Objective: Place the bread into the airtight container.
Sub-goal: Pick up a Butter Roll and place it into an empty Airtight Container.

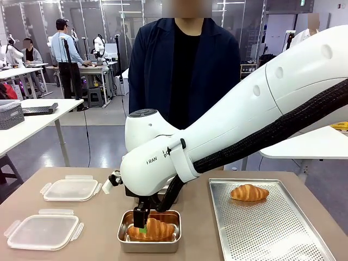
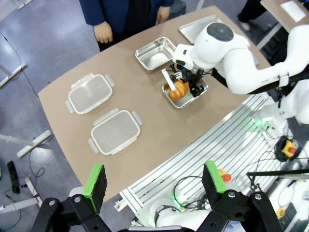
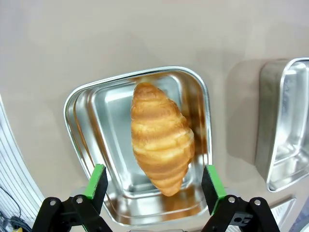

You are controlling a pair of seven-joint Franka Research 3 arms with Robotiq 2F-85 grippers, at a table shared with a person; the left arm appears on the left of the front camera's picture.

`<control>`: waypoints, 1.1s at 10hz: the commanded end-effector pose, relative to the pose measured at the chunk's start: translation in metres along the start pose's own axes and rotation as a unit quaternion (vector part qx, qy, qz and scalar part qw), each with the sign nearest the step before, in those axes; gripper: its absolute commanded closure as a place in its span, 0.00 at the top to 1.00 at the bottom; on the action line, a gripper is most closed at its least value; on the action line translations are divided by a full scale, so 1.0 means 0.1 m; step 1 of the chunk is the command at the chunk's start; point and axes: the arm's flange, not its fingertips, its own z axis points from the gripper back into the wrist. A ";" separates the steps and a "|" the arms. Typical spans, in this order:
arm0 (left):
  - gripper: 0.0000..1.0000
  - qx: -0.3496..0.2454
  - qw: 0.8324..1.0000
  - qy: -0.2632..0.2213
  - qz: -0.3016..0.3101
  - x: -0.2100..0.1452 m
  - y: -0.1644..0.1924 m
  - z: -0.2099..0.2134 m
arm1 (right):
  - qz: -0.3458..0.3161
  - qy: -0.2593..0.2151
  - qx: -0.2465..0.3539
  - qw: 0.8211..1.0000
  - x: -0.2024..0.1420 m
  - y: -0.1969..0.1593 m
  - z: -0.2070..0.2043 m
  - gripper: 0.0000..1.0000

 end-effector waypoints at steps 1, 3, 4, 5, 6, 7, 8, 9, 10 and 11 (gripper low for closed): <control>1.00 -0.002 1.000 -0.001 -0.004 0.01 -0.01 0.02 | 0.009 -0.034 0.019 0.999 -0.23 0.02 0.51 1.00; 1.00 -0.002 1.000 -0.001 -0.004 0.01 -0.01 0.02 | 0.037 -0.052 0.037 0.997 -0.75 -0.06 1.00 1.00; 1.00 -0.002 1.000 -0.001 -0.004 0.01 -0.01 0.02 | 0.042 -0.066 0.050 0.996 -1.03 -0.12 1.18 1.00; 1.00 -0.002 1.000 -0.001 -0.004 0.01 -0.01 0.02 | 0.029 -0.084 0.055 0.994 -1.29 -0.18 1.32 1.00; 1.00 -0.002 1.000 -0.001 -0.004 0.01 -0.01 0.02 | 0.015 -0.091 0.040 0.995 -1.55 -0.23 1.42 1.00; 1.00 -0.002 1.000 -0.001 -0.004 0.01 -0.01 0.02 | 0.014 -0.094 0.036 0.995 -1.84 -0.28 1.49 1.00; 1.00 -0.002 1.000 -0.001 -0.004 0.01 -0.01 0.02 | 0.023 -0.107 0.037 0.993 -2.19 -0.34 1.54 1.00; 1.00 -0.002 1.000 -0.001 -0.004 0.01 -0.01 0.02 | 0.024 -0.093 0.027 0.995 -2.53 -0.39 1.57 1.00; 1.00 -0.002 1.000 -0.001 -0.004 0.01 -0.01 0.02 | 0.004 -0.101 0.017 0.995 -2.82 -0.42 1.62 1.00; 1.00 -0.002 1.000 -0.001 -0.004 0.01 -0.01 0.02 | -0.014 -0.115 0.009 0.993 -3.07 -0.42 1.67 1.00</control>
